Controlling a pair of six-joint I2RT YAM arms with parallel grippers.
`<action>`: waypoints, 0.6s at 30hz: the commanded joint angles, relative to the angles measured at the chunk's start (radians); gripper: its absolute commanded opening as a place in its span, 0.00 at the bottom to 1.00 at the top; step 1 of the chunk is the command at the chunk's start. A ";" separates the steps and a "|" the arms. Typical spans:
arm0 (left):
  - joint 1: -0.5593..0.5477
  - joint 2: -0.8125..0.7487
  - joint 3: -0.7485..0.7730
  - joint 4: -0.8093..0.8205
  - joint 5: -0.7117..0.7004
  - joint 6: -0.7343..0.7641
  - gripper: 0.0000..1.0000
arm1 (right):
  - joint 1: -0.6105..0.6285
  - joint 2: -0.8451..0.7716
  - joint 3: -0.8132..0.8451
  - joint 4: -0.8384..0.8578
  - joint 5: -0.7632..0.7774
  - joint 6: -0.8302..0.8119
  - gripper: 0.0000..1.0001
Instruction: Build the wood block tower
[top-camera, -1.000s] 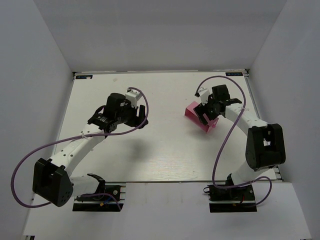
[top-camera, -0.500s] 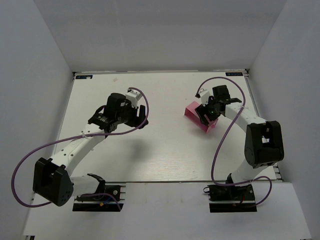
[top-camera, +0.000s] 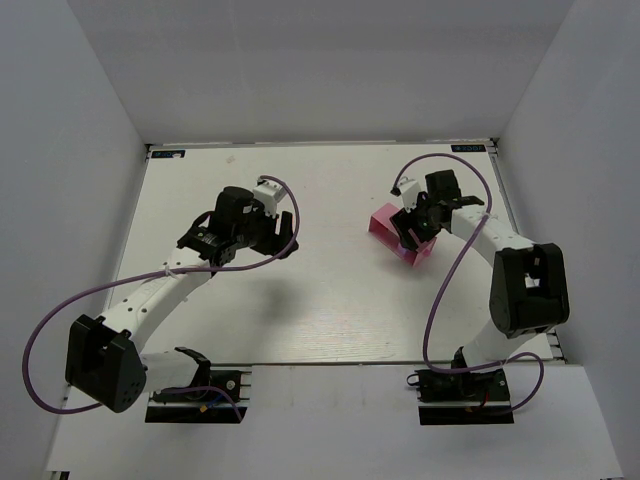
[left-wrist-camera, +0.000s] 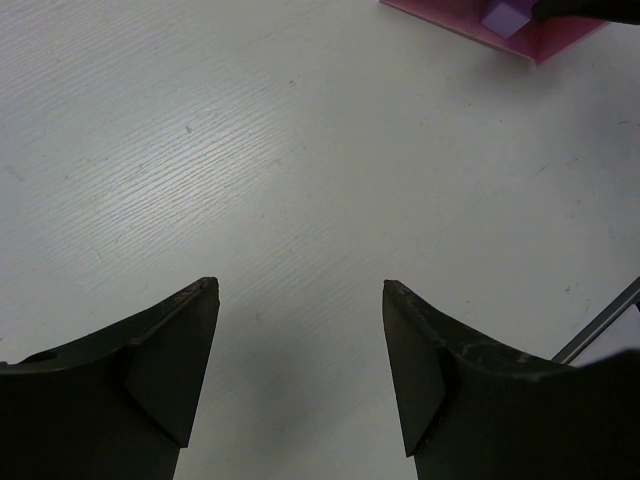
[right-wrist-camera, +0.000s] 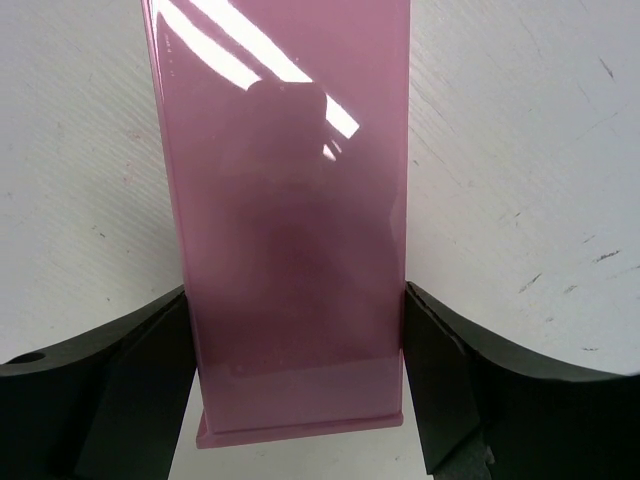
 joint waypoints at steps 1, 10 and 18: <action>-0.004 -0.006 0.023 0.018 0.016 0.006 0.77 | 0.004 -0.065 0.052 -0.005 -0.013 0.005 0.00; -0.004 -0.006 0.014 0.018 0.016 0.006 0.78 | 0.030 -0.105 0.036 0.035 0.073 0.017 0.00; -0.004 0.003 0.014 0.018 0.016 0.006 0.78 | 0.084 -0.124 -0.017 0.109 0.201 0.010 0.00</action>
